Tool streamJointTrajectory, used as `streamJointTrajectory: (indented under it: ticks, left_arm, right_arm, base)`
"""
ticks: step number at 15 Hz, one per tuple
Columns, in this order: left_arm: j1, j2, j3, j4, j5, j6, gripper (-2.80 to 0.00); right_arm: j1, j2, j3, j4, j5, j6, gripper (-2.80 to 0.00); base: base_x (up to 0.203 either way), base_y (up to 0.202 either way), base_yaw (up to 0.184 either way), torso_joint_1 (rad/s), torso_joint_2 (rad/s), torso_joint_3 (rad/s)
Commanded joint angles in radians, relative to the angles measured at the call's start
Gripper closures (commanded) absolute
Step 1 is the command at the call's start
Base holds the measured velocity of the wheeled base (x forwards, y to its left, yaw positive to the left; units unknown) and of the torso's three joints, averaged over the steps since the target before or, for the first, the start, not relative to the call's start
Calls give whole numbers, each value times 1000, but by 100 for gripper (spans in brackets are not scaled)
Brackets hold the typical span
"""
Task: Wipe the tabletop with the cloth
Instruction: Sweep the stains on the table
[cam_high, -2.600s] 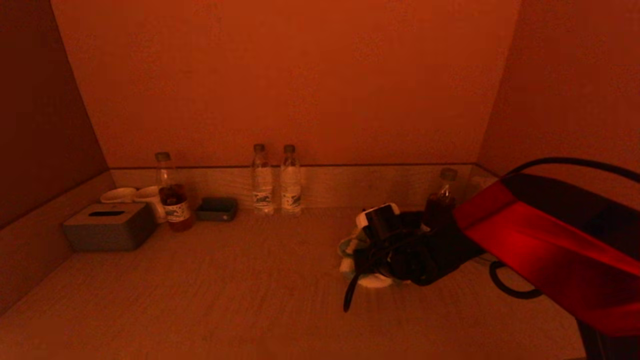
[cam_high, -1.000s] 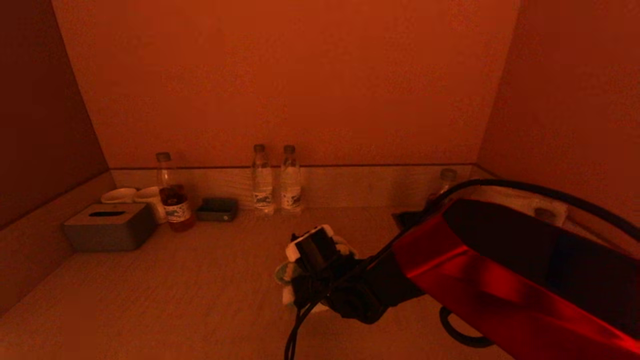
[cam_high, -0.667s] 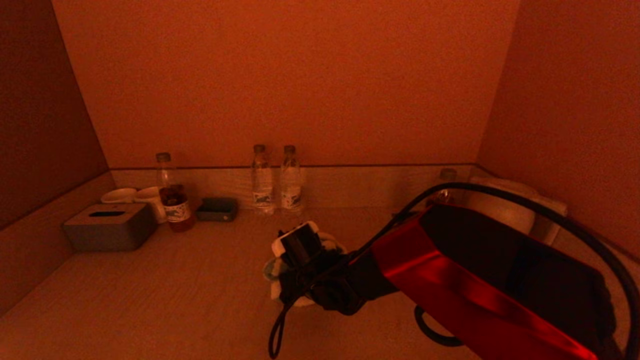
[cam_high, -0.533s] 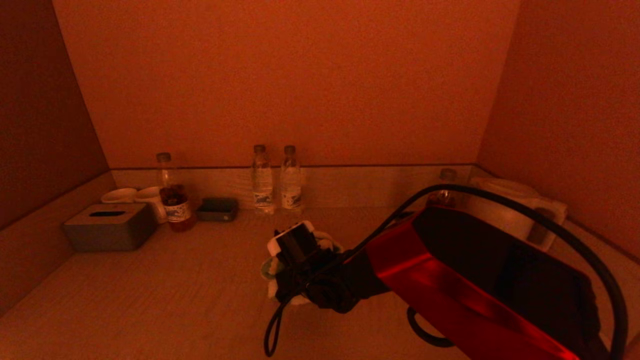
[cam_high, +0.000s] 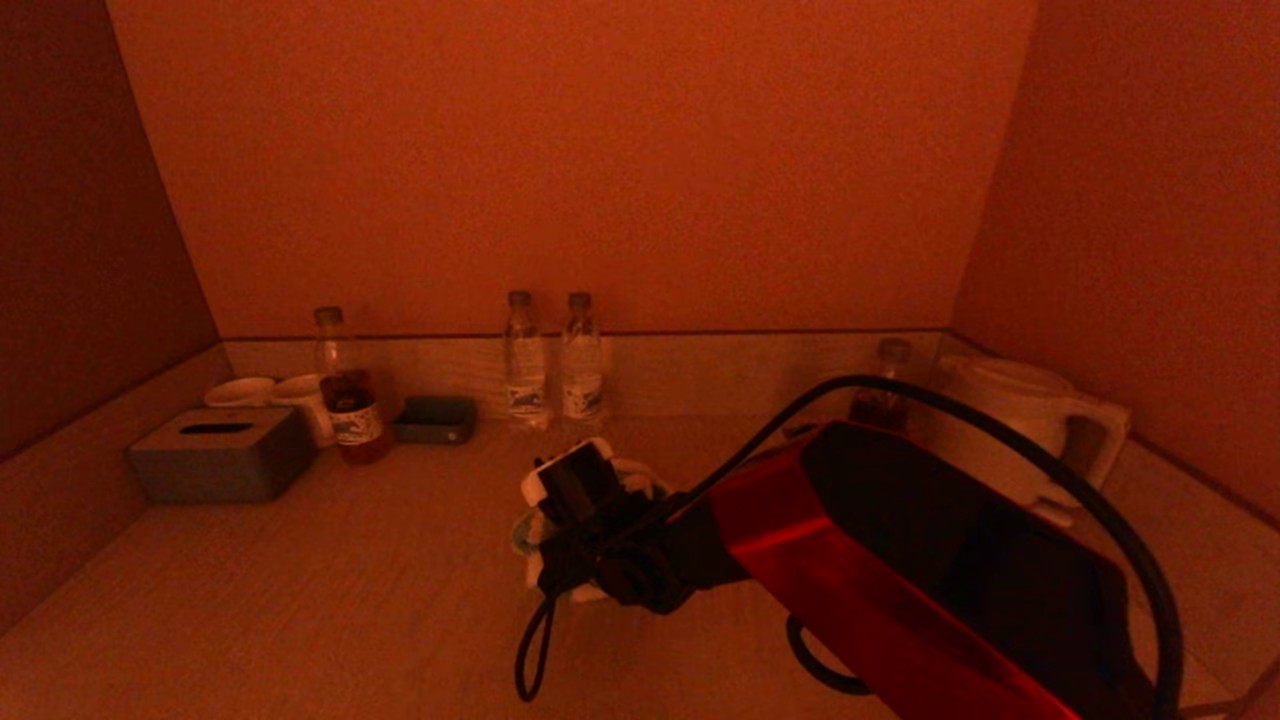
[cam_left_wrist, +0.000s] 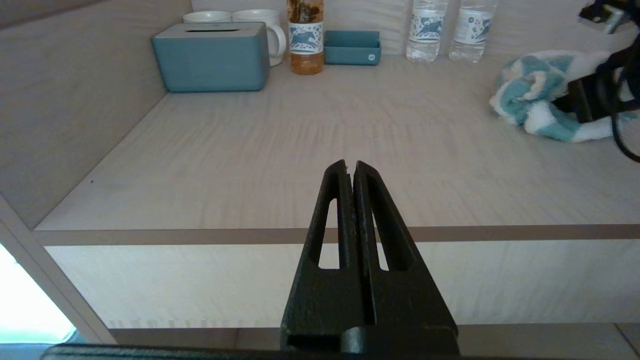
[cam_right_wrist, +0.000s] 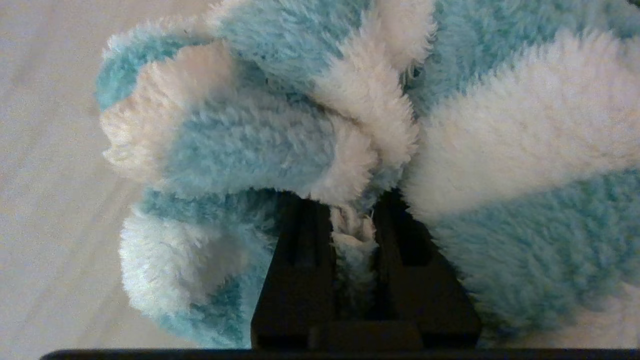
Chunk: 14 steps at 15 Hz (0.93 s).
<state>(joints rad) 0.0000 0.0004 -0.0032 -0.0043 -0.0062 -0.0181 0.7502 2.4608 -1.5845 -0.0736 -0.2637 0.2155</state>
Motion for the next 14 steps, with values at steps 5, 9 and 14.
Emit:
streamJointTrajectory:
  ticks: [5,9,14]
  left_arm:
    - [0,0,0,0,0,0,0]
    - [-1,0,0,0,0,0,0]
    - [0,0,0,0,0,0,0]
  right_arm:
    - [-89,41,-20,11,-65,16,0]
    - [-144,-44,74,8,-65,28,0]
    - [-179,-84,128,4,-65,41,0]
  base:
    - [0,0,0,0,0,0]
    - [0,0,0,0,0,0]
    - [0,0,0,0,0,0]
